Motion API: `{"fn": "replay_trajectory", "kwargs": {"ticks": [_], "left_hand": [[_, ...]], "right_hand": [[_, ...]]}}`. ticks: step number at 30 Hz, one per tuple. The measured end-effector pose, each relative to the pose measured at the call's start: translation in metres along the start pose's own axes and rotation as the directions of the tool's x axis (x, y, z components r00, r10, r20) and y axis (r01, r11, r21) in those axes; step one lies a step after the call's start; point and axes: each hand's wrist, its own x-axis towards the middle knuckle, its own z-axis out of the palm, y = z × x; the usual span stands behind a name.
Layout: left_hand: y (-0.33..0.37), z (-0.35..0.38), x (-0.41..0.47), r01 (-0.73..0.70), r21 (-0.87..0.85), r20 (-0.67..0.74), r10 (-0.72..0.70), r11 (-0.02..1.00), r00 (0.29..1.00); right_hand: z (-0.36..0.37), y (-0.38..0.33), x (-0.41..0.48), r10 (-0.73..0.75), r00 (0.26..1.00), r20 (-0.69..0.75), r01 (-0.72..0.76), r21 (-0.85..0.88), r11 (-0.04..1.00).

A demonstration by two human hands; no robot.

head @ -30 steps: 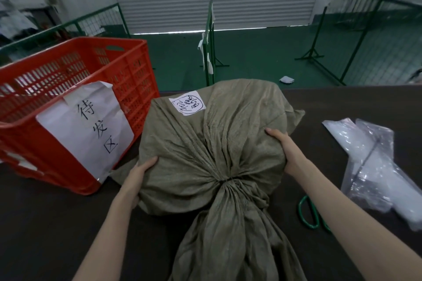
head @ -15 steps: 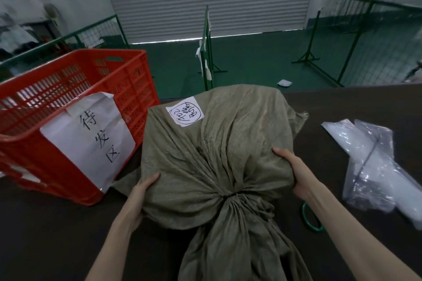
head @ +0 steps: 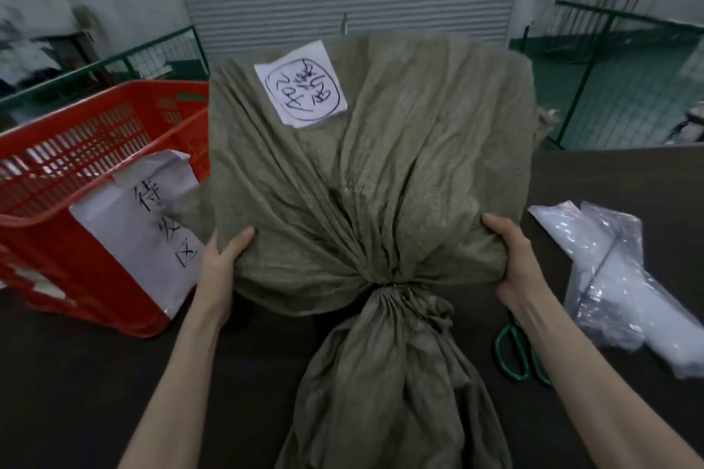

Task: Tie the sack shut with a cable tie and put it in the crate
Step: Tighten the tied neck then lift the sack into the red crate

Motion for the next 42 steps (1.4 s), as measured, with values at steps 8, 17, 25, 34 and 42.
{"fn": "replay_trajectory", "kwargs": {"ticks": [8,17,25,34,42], "left_hand": [[0.047,0.003,0.020,-0.205,-0.062,-0.015,0.204,0.977,0.979],[0.092,0.000,0.050,-0.390,-0.080,-0.086,0.384,0.917,0.920],[0.121,-0.021,0.080,-0.525,-0.031,-0.137,0.517,0.851,0.845],[0.156,-0.062,0.101,-0.564,0.028,-0.198,0.558,0.825,0.806],[0.159,-0.127,0.107,-0.522,0.027,-0.348,0.498,0.852,0.795]], "right_hand": [[0.040,-0.036,0.014,-0.157,0.987,0.020,0.155,0.105,0.982],[0.100,-0.070,0.037,-0.324,0.927,0.189,0.286,0.203,0.936],[0.149,-0.078,0.071,-0.375,0.900,0.219,0.323,0.240,0.915],[0.215,-0.077,0.099,-0.248,0.928,0.279,0.211,0.157,0.965],[0.310,-0.053,0.121,-0.036,0.926,0.377,0.065,-0.065,0.996]]}}
